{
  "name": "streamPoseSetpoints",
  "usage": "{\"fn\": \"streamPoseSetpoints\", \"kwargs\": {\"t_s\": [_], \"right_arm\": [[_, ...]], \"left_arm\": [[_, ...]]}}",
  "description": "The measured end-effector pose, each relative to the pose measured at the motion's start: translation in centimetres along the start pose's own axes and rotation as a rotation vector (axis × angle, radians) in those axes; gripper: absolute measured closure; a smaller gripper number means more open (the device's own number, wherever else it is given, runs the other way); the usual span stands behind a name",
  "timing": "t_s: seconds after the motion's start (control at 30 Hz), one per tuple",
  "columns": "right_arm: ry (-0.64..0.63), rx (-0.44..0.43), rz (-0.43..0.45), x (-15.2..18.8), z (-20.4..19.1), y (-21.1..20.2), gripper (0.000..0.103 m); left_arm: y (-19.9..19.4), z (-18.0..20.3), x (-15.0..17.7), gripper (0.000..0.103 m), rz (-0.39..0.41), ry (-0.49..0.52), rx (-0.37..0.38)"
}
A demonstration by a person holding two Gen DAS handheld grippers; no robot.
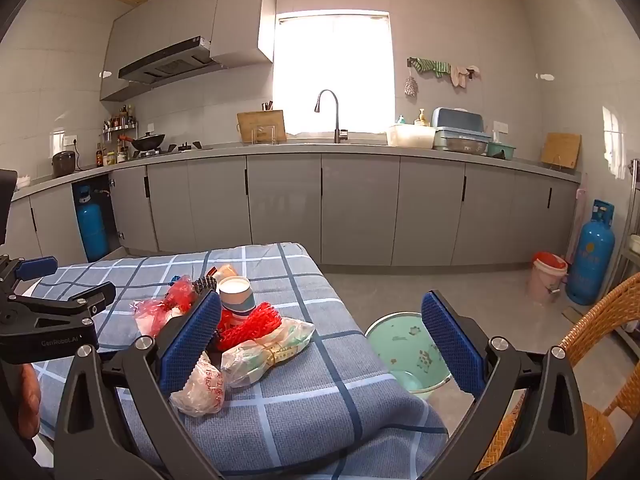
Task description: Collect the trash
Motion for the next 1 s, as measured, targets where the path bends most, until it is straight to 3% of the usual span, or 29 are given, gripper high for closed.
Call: {"fn": "streamPoseSetpoints", "kwargs": {"t_s": [1.0], "right_arm": [[0.016, 0.021, -0.027, -0.7, 0.9, -0.2, 0.005]], "left_arm": [[-0.8, -0.3, -0.8, 0.004, 0.017, -0.009, -0.009]]}}
Point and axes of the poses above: each gripper's, at about its wrist camera, not at the fingertips, and y roughly the way its jaws point, z to its right, x to its underside, the point moved 2 cm from there along y, roughly the way its jaws point, and after that the axes turned 5 degrees about -z, right-handed, at the moved point
